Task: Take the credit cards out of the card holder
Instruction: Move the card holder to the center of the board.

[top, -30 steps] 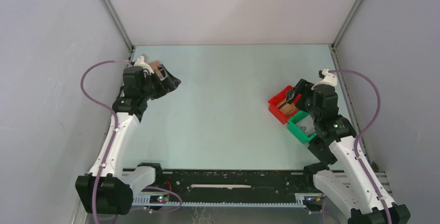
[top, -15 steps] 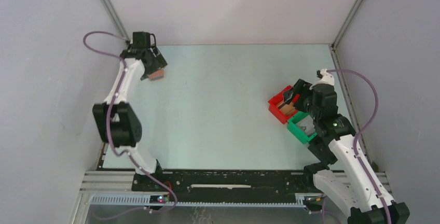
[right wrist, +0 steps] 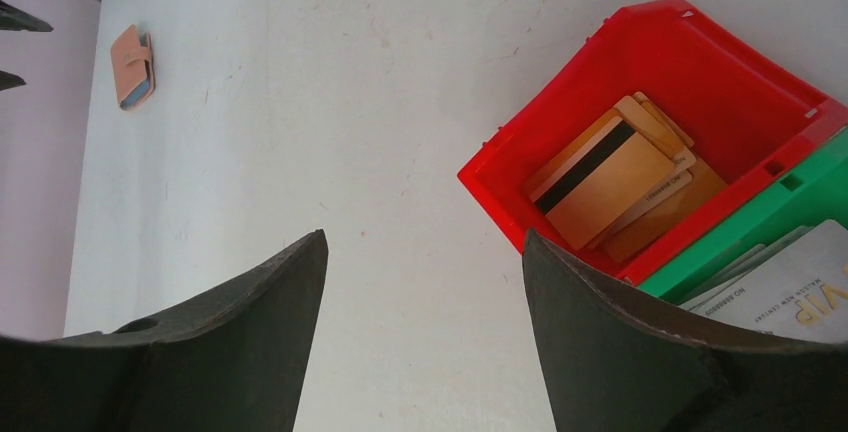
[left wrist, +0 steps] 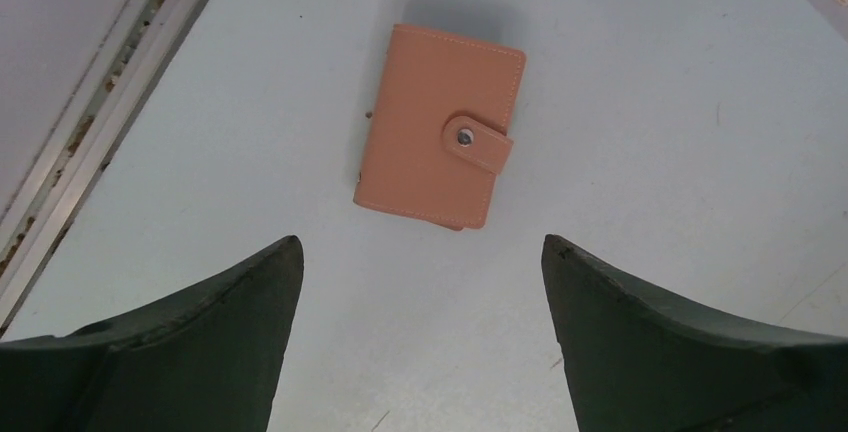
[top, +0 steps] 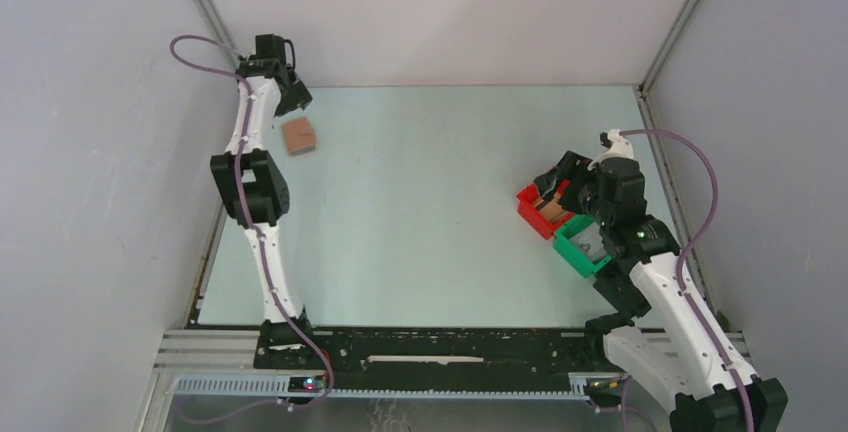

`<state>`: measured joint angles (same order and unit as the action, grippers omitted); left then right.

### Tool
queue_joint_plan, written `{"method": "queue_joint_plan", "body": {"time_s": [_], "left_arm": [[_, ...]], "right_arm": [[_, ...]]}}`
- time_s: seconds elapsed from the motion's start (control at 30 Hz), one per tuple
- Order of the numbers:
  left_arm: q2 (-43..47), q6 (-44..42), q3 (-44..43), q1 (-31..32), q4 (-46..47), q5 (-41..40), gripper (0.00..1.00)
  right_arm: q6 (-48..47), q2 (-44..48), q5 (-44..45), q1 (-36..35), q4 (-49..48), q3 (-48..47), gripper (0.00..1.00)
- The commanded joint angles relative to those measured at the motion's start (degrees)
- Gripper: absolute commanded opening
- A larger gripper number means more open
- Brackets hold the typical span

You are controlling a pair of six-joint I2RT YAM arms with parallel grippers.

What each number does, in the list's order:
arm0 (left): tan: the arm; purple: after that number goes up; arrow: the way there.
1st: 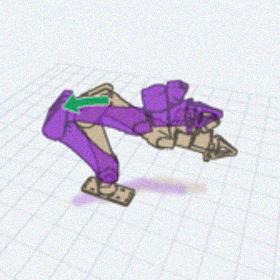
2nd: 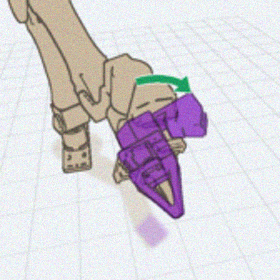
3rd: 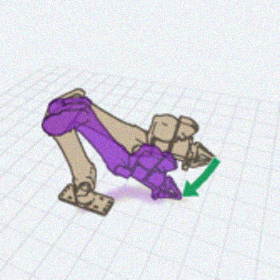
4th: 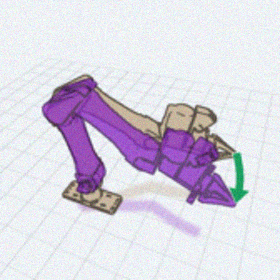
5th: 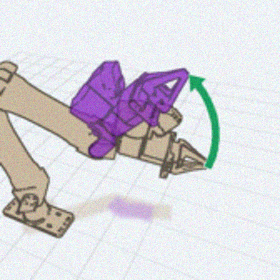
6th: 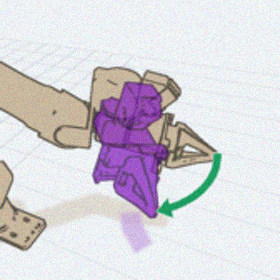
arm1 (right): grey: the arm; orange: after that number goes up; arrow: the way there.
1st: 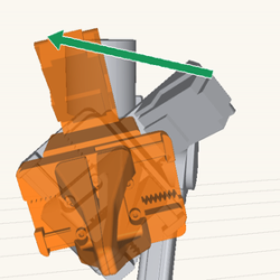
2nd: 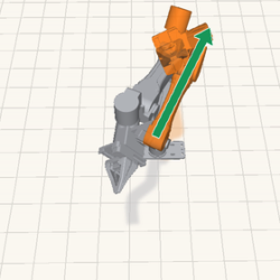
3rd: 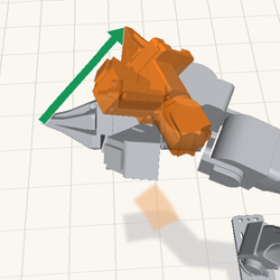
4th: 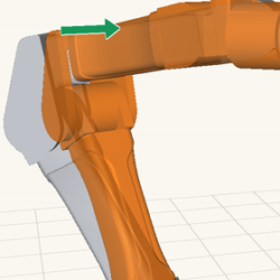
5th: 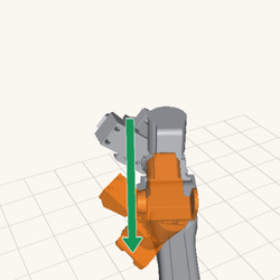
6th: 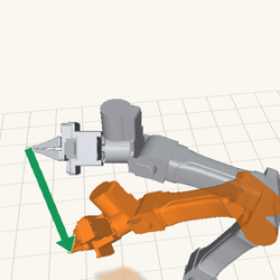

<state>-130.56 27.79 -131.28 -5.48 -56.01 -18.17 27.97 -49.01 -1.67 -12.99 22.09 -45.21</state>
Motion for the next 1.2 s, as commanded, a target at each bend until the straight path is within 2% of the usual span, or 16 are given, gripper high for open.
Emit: {"method": "queue_joint_plan", "body": {"time_s": [0.0, 0.07, 0.37, 0.5, 0.87, 1.03, 1.17], "left_arm": [[-3.3, -3.2, -3.8, -2.7, -0.7, 5.7, 0.96], [-4.5, -5.3, -3.8, -2.7, 0.3, 5.7, 0.99], [-8.1, -10.8, -2.0, -2.6, 3.4, 8.2, 1.0], [-9.2, -10.6, -1.7, -2.4, 4.2, 10.0, 1.0], [-12.4, -8.7, -2.0, -2.5, 3.6, 8.2, 1.0], [-12.7, -7.8, -2.2, -2.6, 3.9, 11.4, 1.0], [-13.4, -7.9, -2.7, -2.5, 2.6, 11.4, 0.95]], "right_arm": [[-0.3, -0.6, -1.6, -1.0, -1.9, -2.0, 0.8], [-0.3, -1.1, -1.3, -1.1, -1.9, -2.0, 0.8], [-1.6, -4.0, -2.3, -1.6, -1.9, -2.1, 0.8], [-1.1, -5.1, -2.3, -1.7, -1.9, -2.0, 0.8], [-0.1, -5.7, -2.0, -1.9, -0.5, -2.0, 0.8], [0.0, -5.9, -1.5, -2.2, 0.0, -2.0, 0.8], [0.3, -5.4, -1.0, -2.7, 0.6, -2.0, 0.8]]}}
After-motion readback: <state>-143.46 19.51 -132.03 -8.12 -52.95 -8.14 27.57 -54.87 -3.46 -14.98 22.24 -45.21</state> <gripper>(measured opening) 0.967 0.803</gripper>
